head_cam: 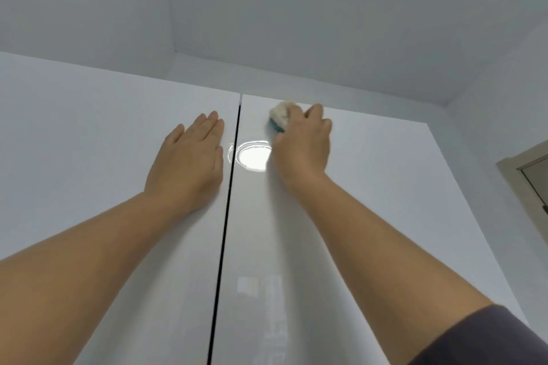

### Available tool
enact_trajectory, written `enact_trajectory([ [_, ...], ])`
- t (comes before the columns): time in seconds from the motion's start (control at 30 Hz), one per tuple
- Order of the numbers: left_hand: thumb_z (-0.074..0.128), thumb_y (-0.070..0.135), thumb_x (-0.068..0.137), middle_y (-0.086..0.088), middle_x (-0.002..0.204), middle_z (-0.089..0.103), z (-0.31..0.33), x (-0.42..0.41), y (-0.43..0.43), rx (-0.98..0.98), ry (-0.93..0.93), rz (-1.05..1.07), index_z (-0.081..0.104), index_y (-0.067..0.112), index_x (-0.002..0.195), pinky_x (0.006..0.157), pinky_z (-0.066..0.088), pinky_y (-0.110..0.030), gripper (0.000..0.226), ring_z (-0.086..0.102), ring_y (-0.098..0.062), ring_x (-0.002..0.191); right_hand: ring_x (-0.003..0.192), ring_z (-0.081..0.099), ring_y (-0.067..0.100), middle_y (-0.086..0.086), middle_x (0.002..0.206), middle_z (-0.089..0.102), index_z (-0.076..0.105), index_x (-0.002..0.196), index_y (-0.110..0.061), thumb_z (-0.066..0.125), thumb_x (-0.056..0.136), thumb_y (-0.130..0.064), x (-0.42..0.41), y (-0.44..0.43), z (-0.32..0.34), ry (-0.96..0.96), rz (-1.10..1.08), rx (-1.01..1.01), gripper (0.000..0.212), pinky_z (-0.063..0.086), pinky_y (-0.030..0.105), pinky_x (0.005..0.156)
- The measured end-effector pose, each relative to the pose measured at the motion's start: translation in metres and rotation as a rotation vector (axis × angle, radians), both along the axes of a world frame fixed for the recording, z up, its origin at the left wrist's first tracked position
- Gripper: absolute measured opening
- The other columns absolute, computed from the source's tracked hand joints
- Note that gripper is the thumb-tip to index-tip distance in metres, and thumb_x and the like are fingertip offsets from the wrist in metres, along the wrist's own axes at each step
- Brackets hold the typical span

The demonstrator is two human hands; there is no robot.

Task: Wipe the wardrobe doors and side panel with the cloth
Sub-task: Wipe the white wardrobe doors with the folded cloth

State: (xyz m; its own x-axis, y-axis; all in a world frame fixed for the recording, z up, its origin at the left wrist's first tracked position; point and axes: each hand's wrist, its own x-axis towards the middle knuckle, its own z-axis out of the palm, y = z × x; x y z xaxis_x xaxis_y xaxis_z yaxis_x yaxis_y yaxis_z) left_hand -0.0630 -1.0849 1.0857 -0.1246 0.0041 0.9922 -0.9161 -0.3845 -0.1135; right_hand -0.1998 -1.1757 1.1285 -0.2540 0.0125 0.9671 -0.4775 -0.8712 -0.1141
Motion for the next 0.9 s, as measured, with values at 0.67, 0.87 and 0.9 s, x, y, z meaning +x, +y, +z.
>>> enact_trajectory([
  [0.67,0.039,-0.004,0.090,-0.014,0.156,0.029,-0.007,0.000,0.007,-0.123,-0.037,0.040,0.035,-0.002,0.144,0.119,0.008,-0.041,0.054,0.017,-0.028,0.147,0.088,0.038,0.021,0.002,0.109,0.042,0.045,0.109,-0.017,0.046,0.089,-0.020,-0.024,-0.007,-0.043,0.289,-0.161,-0.155,0.020,0.029,0.031,0.059],
  [0.87,0.032,0.009,0.097,-0.005,0.161,0.015,-0.030,-0.015,0.004,-0.053,0.043,0.036,0.025,0.004,0.150,0.121,0.001,-0.036,0.054,0.006,-0.018,0.149,0.095,0.045,0.025,0.005,0.110,0.044,0.046,0.108,-0.015,0.044,0.090,-0.021,-0.074,-0.051,-0.040,0.190,-0.189,-0.081,0.019,0.031,0.033,0.061],
  [0.9,0.032,0.010,0.097,-0.004,0.161,0.014,-0.036,-0.017,0.004,-0.047,0.052,0.007,0.025,0.005,0.151,0.121,0.001,-0.035,0.054,0.006,-0.017,0.149,0.095,0.045,0.026,0.006,0.110,0.045,0.047,0.109,-0.014,0.044,0.090,-0.021,-0.085,-0.061,-0.040,0.166,-0.198,-0.062,0.020,0.031,0.033,0.061],
])
